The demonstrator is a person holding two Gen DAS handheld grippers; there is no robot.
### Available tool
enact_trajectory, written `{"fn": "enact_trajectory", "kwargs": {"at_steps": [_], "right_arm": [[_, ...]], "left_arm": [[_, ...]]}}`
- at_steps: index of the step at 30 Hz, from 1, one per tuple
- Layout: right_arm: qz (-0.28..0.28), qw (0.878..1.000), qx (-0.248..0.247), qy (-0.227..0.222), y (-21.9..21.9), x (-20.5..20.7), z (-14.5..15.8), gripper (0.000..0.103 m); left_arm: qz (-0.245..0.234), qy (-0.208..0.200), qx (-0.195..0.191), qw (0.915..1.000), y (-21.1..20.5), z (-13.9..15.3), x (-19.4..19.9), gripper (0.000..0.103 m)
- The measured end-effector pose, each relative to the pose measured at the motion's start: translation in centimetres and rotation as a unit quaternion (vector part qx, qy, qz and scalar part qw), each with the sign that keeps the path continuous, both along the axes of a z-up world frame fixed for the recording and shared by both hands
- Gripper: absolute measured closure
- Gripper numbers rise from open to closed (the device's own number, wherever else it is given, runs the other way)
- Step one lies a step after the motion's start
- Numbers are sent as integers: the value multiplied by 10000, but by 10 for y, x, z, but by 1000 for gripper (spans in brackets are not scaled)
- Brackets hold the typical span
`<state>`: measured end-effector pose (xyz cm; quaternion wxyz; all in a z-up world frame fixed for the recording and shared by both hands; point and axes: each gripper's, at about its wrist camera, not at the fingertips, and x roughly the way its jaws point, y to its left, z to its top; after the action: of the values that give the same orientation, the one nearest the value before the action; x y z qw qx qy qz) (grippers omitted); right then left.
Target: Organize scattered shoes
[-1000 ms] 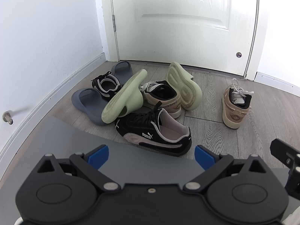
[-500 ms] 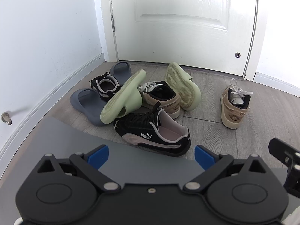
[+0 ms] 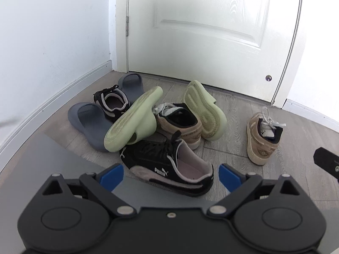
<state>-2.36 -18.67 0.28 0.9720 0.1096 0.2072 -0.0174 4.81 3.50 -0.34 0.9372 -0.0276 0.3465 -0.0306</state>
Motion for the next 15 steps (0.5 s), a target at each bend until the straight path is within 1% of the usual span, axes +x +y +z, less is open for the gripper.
{"fn": "enact_trajectory", "kwargs": {"at_steps": [1,3,5,7,10,12,15], "right_arm": [[-31,9999,117,41,-5,8,1,1],[-68,9996,266,84,-10,23,5,1],[-245,9996,164,21,-7,33,12,1],[-385,9992,8,43,-3,33,18,2],[-477,9988,98,16,-3,22,26,2],[-426,9990,144,-21,-8,6,36,2],[-364,9991,196,-91,-16,-23,52,2]], "left_arm": [[17,56,-31,10000,5,3,9,8],[42,11,2,10000,3,15,3,9],[56,-101,61,9999,-1,28,-9,10],[70,-213,119,9997,-4,42,-21,10],[102,-370,192,9991,-10,61,-39,10],[272,-383,63,9989,-6,78,-56,10],[336,-295,-358,9984,-21,95,-74,10]]}}
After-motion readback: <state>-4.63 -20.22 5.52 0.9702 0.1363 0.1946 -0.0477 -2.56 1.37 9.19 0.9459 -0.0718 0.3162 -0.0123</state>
